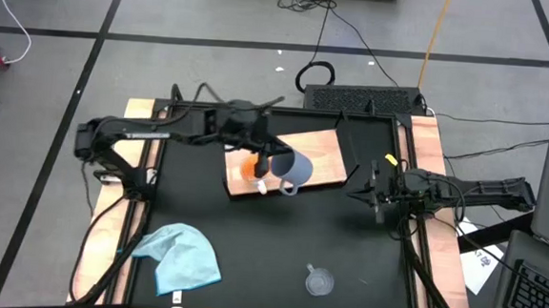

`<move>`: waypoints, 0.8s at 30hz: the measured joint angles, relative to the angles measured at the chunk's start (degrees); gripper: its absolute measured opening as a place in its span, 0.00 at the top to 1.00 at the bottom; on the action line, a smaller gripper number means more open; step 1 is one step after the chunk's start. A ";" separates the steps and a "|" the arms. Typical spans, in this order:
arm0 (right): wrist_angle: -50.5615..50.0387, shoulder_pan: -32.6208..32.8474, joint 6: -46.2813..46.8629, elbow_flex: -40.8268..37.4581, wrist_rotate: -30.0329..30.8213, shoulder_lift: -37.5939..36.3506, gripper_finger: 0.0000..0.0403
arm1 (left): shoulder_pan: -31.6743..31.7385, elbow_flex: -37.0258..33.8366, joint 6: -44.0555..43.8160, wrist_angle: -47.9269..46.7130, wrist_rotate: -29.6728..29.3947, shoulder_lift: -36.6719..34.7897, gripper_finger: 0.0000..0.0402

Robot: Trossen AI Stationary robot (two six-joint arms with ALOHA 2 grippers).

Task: Stack small to large cups/mugs on shelf
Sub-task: Put the gray mug on the shelf

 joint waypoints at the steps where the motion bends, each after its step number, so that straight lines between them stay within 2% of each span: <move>1: -0.11 -0.02 0.01 0.00 0.02 0.00 1.00 | 0.30 1.95 0.25 -1.49 0.26 1.48 0.99; 9: -0.97 0.00 0.02 0.00 0.02 0.00 1.00 | 1.59 15.93 1.74 -15.45 0.93 14.17 0.99; 15: -1.46 -0.01 0.02 0.00 0.01 0.00 1.00 | 1.61 23.08 2.79 -22.90 0.48 21.40 0.99; 21: -1.48 -0.02 0.03 0.00 0.00 0.00 1.00 | 1.93 27.82 2.91 -30.01 -6.64 25.24 0.99; 24: -1.64 0.00 0.03 0.00 0.02 0.00 1.00 | 2.37 27.62 1.83 -31.21 -7.98 25.55 0.99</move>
